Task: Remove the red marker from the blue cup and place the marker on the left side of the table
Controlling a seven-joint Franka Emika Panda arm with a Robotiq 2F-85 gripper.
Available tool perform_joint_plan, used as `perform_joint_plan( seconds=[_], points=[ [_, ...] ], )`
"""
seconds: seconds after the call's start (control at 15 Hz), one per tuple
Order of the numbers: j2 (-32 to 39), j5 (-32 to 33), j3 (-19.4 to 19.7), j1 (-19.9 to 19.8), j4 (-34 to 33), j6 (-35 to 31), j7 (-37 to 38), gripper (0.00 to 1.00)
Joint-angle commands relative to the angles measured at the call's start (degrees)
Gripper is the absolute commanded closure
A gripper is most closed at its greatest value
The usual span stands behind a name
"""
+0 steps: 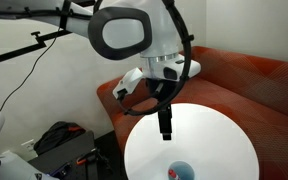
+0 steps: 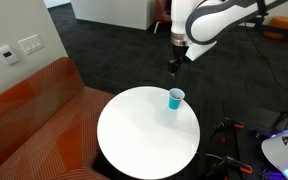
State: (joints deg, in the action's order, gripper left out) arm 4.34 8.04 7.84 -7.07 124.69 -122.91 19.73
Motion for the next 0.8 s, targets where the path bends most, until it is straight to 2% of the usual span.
perform_joint_plan(
  seconds=[0.0, 0.33, 0.73],
  points=[
    [1.24, -1.47, 0.67, -0.49, -0.84, 0.77, 0.81, 0.00],
    [4.01, -5.59, 1.68, -1.60, -0.12, -1.80, -0.92, 0.00],
    [8.88, -10.64, 1.78, -2.18, 0.73, -7.82, -2.15, 0.00]
  ],
)
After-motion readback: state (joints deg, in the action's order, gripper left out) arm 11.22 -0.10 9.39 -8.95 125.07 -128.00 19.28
